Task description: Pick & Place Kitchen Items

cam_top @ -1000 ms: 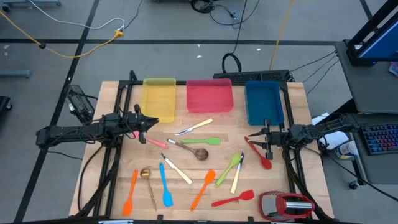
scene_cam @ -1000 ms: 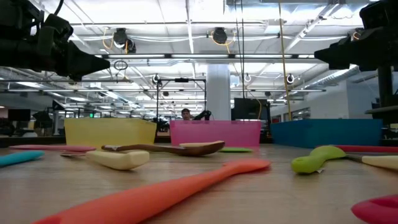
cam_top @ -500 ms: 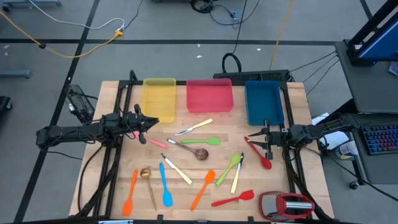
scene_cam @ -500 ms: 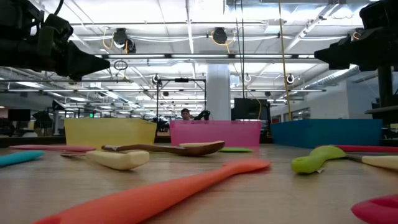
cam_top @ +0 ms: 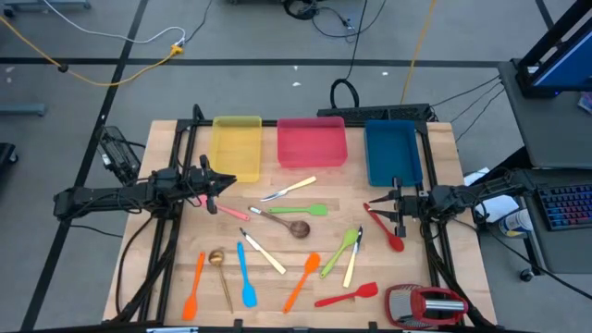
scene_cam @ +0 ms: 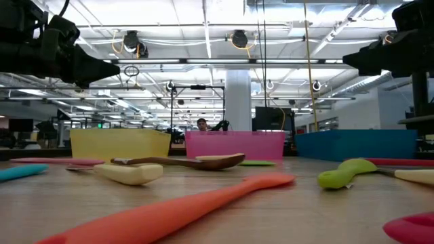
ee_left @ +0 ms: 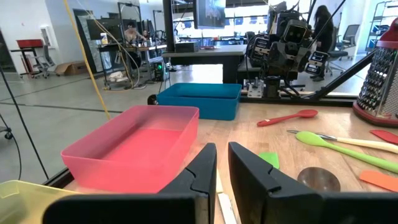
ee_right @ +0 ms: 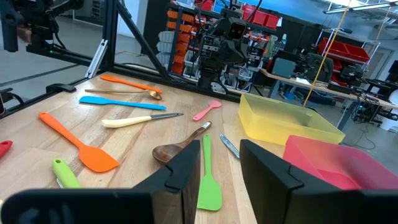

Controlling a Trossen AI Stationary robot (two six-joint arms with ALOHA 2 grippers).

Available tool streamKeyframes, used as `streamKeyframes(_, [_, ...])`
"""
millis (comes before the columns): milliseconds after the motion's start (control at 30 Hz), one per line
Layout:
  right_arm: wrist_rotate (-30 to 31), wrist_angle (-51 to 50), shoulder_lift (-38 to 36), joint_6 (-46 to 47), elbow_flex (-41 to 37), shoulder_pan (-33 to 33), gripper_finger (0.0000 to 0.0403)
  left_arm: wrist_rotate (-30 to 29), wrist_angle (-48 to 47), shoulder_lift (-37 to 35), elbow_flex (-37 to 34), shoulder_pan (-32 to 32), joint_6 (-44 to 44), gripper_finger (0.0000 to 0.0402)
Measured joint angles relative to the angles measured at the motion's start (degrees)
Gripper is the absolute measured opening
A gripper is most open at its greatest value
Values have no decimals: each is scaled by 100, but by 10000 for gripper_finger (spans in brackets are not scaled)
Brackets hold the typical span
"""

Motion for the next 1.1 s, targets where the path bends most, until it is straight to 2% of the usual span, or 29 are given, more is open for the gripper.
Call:
streamKeyframes(533, [0,0,0,0,0,0,105,0,0,0,-2,0,-1,47])
streamKeyframes(1100, [0,0,0,0,-1,0,105,-2,455,-1,-2,1,12,47])
